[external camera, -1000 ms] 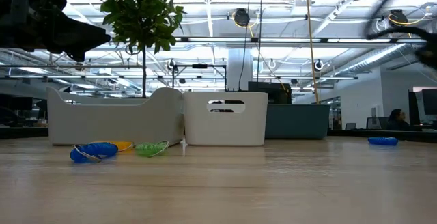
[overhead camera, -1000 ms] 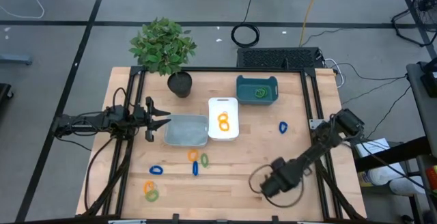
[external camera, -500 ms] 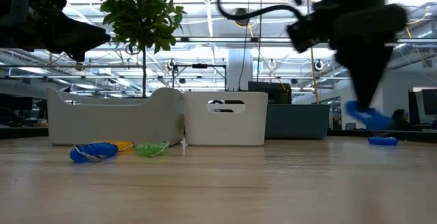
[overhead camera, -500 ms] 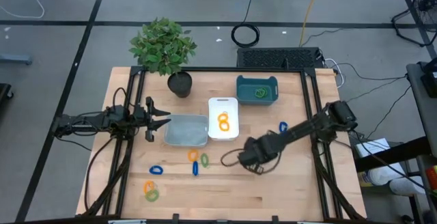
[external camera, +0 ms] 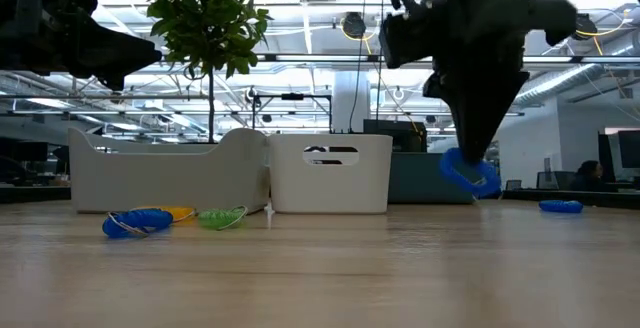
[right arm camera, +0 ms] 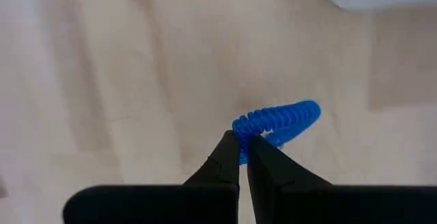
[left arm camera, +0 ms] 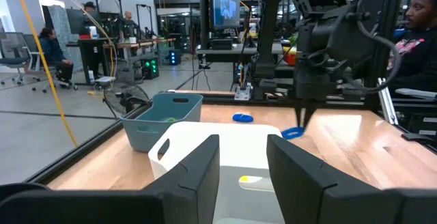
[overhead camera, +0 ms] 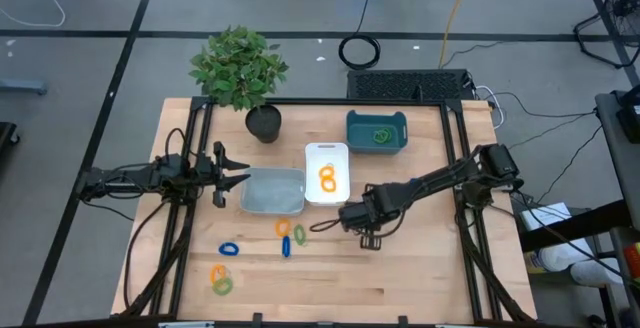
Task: Sort spring keychains
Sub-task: Put the blue spring keychain into the gray bin
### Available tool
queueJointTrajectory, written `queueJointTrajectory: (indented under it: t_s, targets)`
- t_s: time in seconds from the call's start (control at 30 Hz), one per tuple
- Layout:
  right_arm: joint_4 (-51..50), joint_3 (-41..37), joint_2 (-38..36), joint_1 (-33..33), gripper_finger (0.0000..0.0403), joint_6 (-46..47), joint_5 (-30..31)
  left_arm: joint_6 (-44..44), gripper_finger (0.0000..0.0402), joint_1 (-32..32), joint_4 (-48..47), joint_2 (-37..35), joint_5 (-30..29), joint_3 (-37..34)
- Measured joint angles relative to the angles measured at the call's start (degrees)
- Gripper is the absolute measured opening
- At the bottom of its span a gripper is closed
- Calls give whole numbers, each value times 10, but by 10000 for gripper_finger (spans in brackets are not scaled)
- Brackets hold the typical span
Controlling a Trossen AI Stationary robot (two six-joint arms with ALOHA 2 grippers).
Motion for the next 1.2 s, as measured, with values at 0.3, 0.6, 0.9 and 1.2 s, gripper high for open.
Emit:
queueJointTrajectory:
  t_s: [0.3, 0.6, 0.9, 1.2]
  targets:
    - [51, 0, 0, 31, 0, -20, -6, 0, 131, 0, 0, 0, 0, 0]
    - [215, 0, 0, 62, 0, -57, -3, 0, 131, 0, 0, 0, 0, 0]
    - [423, 1, 0, 68, 0, -121, 92, -9, 131, 0, 23, 0, -1, 0]
    - [625, -9, -1, 59, 0, -211, 162, -52, 131, 0, 28, 0, 40, 0]
